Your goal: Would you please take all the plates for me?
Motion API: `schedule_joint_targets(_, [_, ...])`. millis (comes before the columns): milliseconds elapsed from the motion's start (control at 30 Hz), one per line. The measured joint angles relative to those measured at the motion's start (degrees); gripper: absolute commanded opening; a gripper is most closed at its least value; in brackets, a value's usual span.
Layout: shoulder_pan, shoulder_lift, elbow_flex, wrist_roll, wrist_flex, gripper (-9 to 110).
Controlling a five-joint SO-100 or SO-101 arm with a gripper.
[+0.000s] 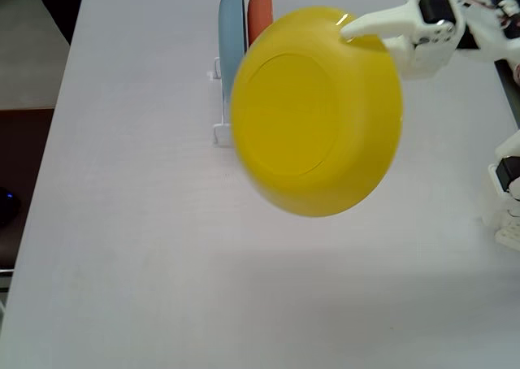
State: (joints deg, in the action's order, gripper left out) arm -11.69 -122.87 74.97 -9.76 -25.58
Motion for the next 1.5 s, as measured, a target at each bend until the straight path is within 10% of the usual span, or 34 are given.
schedule_joint_targets(633, [1.5,20.2,1.3,2.5,30.5,0])
schedule_joint_targets(1500, [5.0,24.3,1.2,3.8,33.2,0])
